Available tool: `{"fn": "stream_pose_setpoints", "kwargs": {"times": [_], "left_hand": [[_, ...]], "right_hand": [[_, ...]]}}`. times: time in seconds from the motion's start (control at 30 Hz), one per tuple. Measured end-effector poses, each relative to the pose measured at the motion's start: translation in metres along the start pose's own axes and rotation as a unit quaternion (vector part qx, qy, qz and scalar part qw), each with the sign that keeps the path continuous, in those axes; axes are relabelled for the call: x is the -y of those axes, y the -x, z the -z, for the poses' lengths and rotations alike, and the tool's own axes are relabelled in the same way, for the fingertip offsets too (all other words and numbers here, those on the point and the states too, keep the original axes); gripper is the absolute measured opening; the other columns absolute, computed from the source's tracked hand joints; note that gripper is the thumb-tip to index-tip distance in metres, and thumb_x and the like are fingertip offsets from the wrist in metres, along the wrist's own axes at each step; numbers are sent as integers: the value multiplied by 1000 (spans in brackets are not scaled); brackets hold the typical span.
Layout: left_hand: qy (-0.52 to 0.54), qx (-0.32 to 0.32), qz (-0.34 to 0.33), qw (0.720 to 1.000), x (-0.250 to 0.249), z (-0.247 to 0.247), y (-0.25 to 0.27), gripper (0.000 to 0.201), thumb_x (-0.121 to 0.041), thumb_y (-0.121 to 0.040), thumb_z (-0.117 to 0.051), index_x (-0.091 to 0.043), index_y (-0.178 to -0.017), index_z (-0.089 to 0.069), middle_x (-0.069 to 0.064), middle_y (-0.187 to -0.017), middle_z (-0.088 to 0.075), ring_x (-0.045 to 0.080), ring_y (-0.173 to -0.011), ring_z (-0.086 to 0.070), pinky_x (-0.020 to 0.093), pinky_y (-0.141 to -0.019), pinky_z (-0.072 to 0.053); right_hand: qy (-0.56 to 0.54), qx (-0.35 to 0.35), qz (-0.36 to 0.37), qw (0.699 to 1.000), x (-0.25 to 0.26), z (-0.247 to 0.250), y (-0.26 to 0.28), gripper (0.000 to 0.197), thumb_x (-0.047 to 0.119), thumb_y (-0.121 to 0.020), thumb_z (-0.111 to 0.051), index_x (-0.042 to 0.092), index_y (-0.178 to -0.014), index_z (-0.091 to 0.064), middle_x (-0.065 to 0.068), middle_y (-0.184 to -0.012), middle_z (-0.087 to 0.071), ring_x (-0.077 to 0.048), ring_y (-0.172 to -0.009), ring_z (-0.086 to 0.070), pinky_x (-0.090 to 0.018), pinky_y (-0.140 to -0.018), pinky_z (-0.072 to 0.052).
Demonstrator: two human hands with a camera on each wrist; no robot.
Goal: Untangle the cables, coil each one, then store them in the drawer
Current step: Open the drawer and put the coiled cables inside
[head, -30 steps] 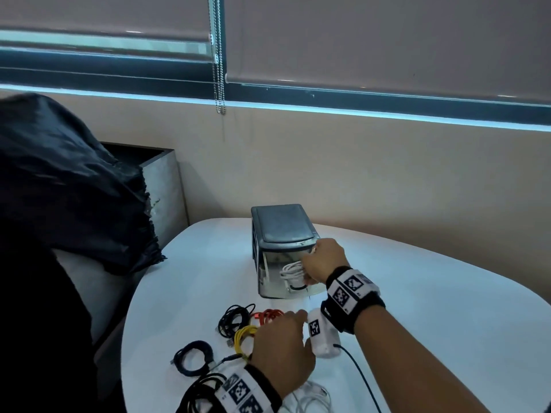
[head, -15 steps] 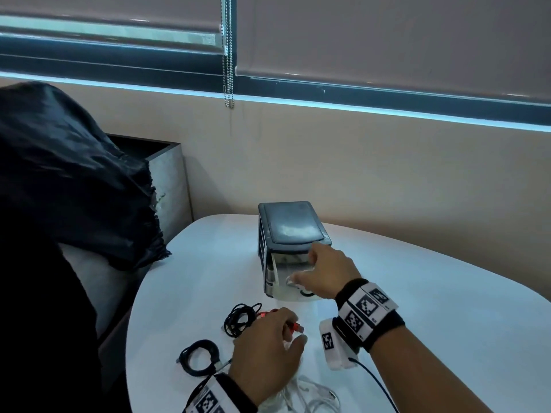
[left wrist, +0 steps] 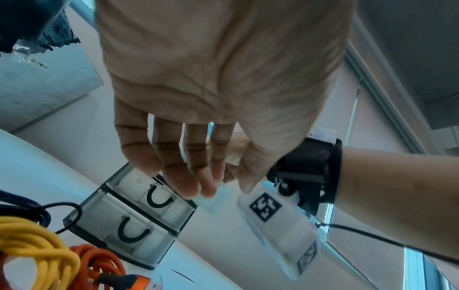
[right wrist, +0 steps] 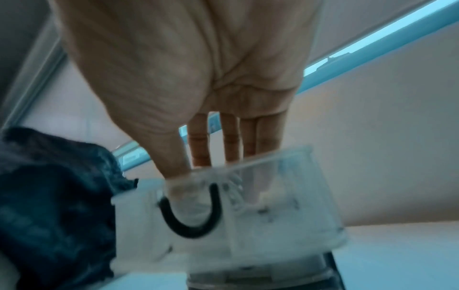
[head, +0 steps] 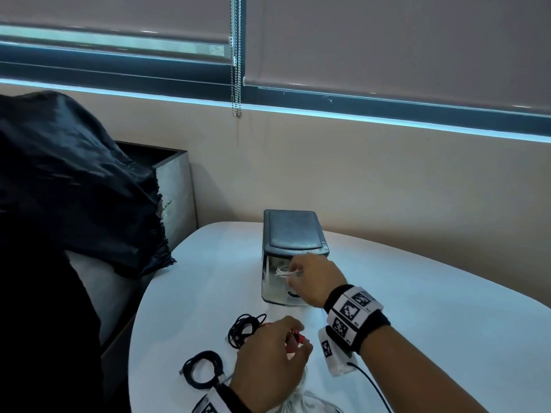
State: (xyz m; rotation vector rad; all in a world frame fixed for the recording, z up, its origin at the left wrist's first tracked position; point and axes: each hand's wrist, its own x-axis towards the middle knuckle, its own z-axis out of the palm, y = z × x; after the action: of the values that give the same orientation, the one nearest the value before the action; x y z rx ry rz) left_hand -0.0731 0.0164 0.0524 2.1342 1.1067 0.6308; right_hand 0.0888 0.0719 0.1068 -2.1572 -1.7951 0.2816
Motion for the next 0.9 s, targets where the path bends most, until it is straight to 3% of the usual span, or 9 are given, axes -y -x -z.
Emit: {"fn": "stream_pose_setpoints", "kwargs": {"times": [0.1,0.13,0.2,0.27,0.37,0.5,0.67,0.73,0.9], "left_hand": [[5,-16,15,1000,-1,3,-2,21,-44,-92,-60,-37,-113,-60,-29,-81,-65,-10,-78,-58,8,-67,-42],[18,-41,22,999,-2,6,-6,23,-40,-93,-61,-38,-115,-57,-34,-79,-64,-12,-76,-59,9,-67,-44],[19,-99,25,995,2,11,-18,41,-39,-93,-61,-46,-130,-43,-26,-79,-65,-3,-72,-61,18,-67,-49],[-26,-95,21,995,10,12,-32,59,-42,-94,-58,-51,-144,-27,-22,-98,-63,3,-79,-61,22,-71,-46],[-82,-27,37,996,15,8,-44,57,-43,-94,-56,-45,-145,-30,-13,-116,-61,10,-93,-63,24,-73,-45],[-72,-18,25,997,17,2,-42,53,-44,-92,-56,-43,-138,-31,-13,-102,-61,9,-80,-61,26,-67,-48],[-56,-22,18,998,21,-4,-42,55,-39,-92,-57,-45,-139,-28,-9,-89,-68,7,-72,-61,26,-65,-50],[-53,-18,15,998,21,-6,-43,61,-38,-92,-58,-40,-144,-26,-9,-86,-69,6,-72,-62,25,-63,-50],[-40,-23,17,999,22,-4,-49,44,-39,-91,-59,-39,-130,-39,-11,-92,-69,10,-74,-65,33,-71,-54]], "right_hand": [[1,-26,1,1000,-4,-3,2,21,33,-86,-62,26,-105,-59,7,-107,-63,-19,-92,-59,-27,-77,-45],[-1,-33,-5,999,-7,-1,2,14,34,-85,-64,26,-94,-56,8,-98,-62,-19,-88,-60,-27,-72,-45],[17,-24,-18,999,-11,1,1,21,32,-83,-63,25,-71,-47,6,-76,-57,-19,-74,-57,-27,-61,-40],[41,2,-20,999,-12,1,0,29,32,-86,-61,22,-62,-47,5,-66,-55,-18,-66,-55,-26,-58,-38],[62,42,-1,997,-10,-2,-8,30,35,-93,-52,20,-68,-60,4,-70,-61,-16,-65,-56,-25,-59,-39],[40,98,-4,994,-6,-9,-19,23,27,-93,-45,16,-78,-57,0,-80,-62,-23,-78,-61,-27,-66,-43],[58,-9,5,998,5,-9,-4,27,27,-92,-47,20,-65,-46,4,-67,-51,-17,-62,-49,-26,-55,-33],[44,39,20,998,10,-13,-5,37,28,-94,-45,17,-59,-49,3,-62,-54,-17,-60,-52,-26,-53,-33],[-41,116,-9,992,2,-7,-26,32,22,-93,-44,3,-75,-63,-6,-70,-63,-19,-61,-55,-25,-56,-41]]}}
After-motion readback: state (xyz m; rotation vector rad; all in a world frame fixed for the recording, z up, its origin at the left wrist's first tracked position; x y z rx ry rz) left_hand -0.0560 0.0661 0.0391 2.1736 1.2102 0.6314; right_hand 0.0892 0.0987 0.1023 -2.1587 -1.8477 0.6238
